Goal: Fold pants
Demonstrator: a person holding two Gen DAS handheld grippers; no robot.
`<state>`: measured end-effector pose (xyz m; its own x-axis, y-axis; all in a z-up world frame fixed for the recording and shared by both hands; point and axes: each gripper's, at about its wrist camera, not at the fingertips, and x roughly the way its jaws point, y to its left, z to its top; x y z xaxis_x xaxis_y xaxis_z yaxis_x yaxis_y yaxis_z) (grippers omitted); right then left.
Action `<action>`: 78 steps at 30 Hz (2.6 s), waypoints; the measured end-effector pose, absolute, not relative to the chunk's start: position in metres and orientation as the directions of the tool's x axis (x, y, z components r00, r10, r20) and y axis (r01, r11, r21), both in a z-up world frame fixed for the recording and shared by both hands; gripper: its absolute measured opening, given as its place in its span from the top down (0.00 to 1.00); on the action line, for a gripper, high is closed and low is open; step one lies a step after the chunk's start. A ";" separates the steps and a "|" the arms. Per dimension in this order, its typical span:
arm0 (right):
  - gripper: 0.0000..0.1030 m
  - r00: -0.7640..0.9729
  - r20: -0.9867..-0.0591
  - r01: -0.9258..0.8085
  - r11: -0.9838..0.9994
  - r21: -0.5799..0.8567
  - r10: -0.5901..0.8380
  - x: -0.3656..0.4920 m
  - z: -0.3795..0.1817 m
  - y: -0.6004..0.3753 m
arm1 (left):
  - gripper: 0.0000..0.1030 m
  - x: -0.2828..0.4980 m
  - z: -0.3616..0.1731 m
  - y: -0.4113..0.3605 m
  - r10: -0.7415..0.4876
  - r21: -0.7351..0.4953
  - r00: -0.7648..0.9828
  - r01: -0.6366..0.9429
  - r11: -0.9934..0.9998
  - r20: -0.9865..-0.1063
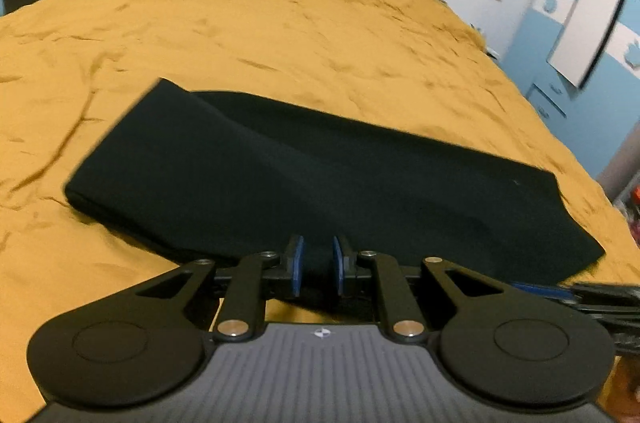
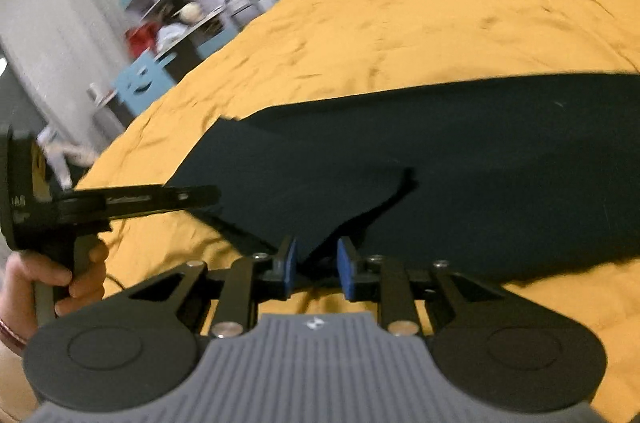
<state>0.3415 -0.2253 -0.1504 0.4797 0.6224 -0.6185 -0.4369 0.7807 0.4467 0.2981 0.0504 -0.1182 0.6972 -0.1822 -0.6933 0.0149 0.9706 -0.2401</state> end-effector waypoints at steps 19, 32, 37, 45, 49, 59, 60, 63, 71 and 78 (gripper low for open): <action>0.77 0.475 -0.681 -0.604 0.769 0.209 0.558 0.340 -0.151 -0.208 | 0.84 0.294 -0.115 0.000 -0.274 -0.258 0.646 0.122 0.958 -0.713; 1.00 0.436 -0.693 -0.671 0.720 0.174 0.574 0.319 -0.152 -0.212 | 0.84 0.298 -0.116 -0.009 -0.285 -0.274 0.630 0.118 0.954 -0.722; 1.00 0.414 -0.700 -0.618 0.744 0.252 0.581 0.319 -0.157 -0.223 | 0.84 0.303 -0.124 -0.022 -0.292 -0.261 0.607 0.141 0.955 -0.739; 0.68 0.448 -0.608 -0.333 0.754 0.567 0.655 0.362 -0.165 -0.246 | 0.84 0.300 -0.135 -0.031 -0.320 -0.262 0.564 0.183 0.947 -0.761; 0.65 0.409 -0.586 -0.216 0.698 0.682 0.699 0.382 -0.186 -0.245 | 0.84 0.297 -0.125 -0.016 -0.325 -0.300 0.583 0.142 0.943 -0.745; 1.00 0.414 -0.493 -0.095 0.575 0.813 0.765 0.403 -0.200 -0.238 | 0.84 0.290 -0.108 0.027 -0.217 -0.283 0.675 0.013 0.959 -0.706; 1.00 0.415 -0.493 -0.113 0.581 0.806 0.764 0.405 -0.192 -0.236 | 0.84 0.288 -0.105 0.034 -0.194 -0.276 0.686 -0.011 0.961 -0.702; 1.00 0.404 -0.490 -0.195 0.596 0.779 0.772 0.420 -0.153 -0.223 | 0.84 0.283 -0.099 0.059 -0.125 -0.268 0.713 -0.091 0.959 -0.690; 1.00 0.447 -0.478 -0.365 0.642 0.674 0.756 0.476 -0.014 -0.232 | 0.84 0.270 -0.084 0.107 -0.012 -0.270 0.752 -0.222 0.937 -0.659; 1.00 0.537 -0.530 -0.364 0.747 0.556 0.656 0.503 0.055 -0.301 | 0.84 0.275 -0.089 0.102 -0.008 -0.251 0.751 -0.211 0.945 -0.660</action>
